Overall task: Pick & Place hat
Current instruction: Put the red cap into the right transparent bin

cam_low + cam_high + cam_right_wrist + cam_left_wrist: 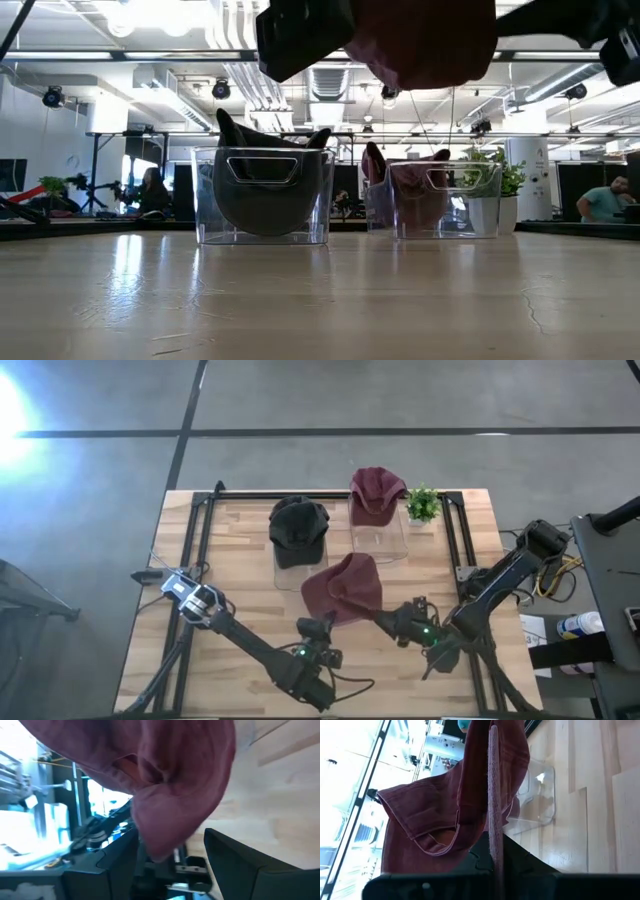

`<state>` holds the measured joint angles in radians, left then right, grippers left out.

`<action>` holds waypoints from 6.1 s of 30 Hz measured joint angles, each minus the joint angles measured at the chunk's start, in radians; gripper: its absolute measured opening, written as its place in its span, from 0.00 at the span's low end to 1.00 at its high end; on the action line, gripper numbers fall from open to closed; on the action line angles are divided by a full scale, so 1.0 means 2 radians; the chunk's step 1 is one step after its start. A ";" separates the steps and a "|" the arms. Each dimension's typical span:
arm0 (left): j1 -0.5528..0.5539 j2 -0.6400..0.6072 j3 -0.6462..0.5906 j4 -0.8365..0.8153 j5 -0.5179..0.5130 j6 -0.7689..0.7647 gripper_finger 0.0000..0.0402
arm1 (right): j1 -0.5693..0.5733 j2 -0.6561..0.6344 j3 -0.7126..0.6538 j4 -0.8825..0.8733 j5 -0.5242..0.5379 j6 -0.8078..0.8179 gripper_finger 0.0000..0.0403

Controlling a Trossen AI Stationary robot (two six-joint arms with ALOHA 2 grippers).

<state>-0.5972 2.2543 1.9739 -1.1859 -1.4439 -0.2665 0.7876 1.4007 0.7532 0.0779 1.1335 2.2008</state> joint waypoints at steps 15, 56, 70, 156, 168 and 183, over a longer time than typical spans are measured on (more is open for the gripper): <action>0.000 0.000 0.000 0.001 -0.016 0.015 0.02 | 0.013 0.004 -0.030 0.083 0.021 0.001 0.56; 0.035 0.001 0.000 0.220 0.079 0.171 0.05 | -0.054 0.004 -0.049 0.094 -0.043 -0.047 0.21; 0.020 0.001 0.000 0.231 0.070 0.093 0.19 | -0.054 0.005 -0.077 0.094 -0.028 -0.087 0.04; 0.124 -0.034 -0.016 0.209 0.624 -0.176 0.25 | -0.717 -0.168 0.090 -0.423 -0.646 -1.130 0.03; 0.187 -0.056 -0.035 0.179 0.662 -0.041 0.25 | -0.764 -0.022 0.172 -0.424 -0.678 -1.172 0.03; 0.191 -0.194 -0.250 0.326 0.631 -0.099 0.25 | -0.812 0.044 0.166 -0.437 -0.711 -1.202 0.03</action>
<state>-0.2143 1.8658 1.4745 -0.5341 -0.1818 -0.4650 -0.8366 1.4894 1.0857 -0.7956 -0.2889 -0.2024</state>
